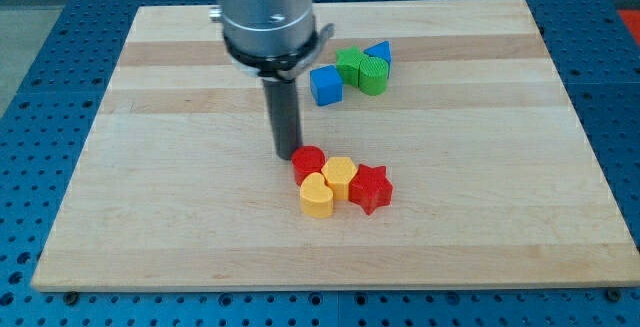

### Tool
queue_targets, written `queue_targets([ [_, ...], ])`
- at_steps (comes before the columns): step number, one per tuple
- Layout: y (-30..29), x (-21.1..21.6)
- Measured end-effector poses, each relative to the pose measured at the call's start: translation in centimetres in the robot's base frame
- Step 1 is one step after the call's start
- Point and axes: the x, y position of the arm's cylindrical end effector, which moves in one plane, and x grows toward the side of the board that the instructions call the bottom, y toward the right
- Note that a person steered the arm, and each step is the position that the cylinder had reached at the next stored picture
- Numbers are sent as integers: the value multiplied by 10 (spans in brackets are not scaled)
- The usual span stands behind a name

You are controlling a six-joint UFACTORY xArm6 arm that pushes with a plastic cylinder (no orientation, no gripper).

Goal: Push red star into yellow hexagon

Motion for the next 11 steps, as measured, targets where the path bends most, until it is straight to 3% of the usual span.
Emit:
queue_targets([
  [3, 84, 0],
  [4, 134, 46],
  [5, 135, 78],
  [8, 106, 78],
  [9, 138, 78],
  [11, 277, 74],
])
